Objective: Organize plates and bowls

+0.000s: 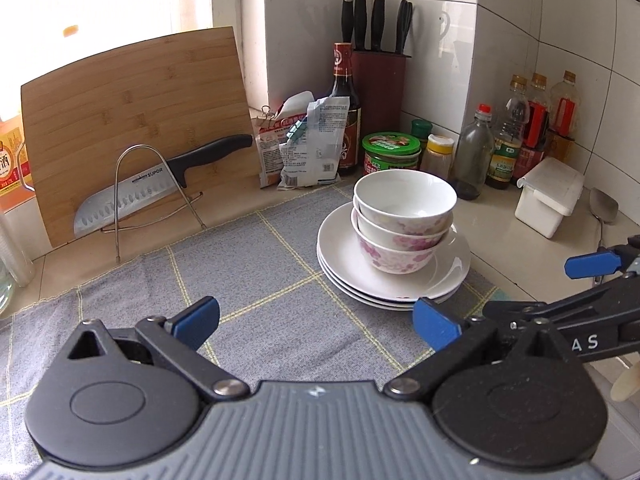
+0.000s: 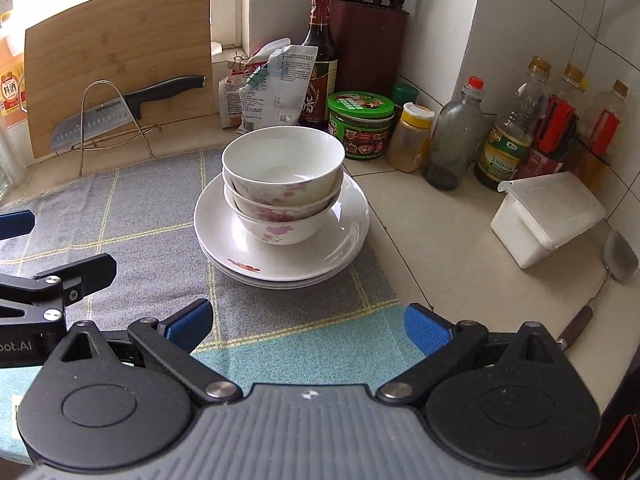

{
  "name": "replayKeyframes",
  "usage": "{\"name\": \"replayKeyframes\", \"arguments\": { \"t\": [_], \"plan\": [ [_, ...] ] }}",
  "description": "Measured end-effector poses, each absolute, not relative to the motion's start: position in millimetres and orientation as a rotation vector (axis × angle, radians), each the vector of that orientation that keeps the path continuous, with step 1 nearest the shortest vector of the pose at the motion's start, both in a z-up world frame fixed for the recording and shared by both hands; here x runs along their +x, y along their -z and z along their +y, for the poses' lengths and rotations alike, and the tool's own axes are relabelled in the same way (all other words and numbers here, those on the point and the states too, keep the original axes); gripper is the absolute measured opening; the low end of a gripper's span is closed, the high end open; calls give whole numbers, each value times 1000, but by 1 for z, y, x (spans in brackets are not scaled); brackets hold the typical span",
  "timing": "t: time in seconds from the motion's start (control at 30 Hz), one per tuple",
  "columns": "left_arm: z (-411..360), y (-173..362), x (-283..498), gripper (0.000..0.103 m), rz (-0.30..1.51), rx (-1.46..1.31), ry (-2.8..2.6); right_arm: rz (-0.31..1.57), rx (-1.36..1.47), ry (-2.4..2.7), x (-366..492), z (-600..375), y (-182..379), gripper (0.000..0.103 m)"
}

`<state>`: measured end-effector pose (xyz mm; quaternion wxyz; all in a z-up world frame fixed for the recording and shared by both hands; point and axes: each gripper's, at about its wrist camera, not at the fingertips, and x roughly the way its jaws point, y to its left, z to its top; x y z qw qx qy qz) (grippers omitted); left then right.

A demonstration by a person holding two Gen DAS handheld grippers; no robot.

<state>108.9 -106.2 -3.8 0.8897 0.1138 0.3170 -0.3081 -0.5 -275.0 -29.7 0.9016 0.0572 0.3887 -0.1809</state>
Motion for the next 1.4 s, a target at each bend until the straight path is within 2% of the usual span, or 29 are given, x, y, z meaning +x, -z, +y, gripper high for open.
{"name": "replayKeyframes", "arguments": {
  "t": [0.43,1.4],
  "plan": [
    [-102,-7,102,102,648,229,599,731,169,384,-15,-273,19,103],
    [-104,-11,101,102,656,227,591,713,142,414,-21,-273,11,103]
  ]
}}
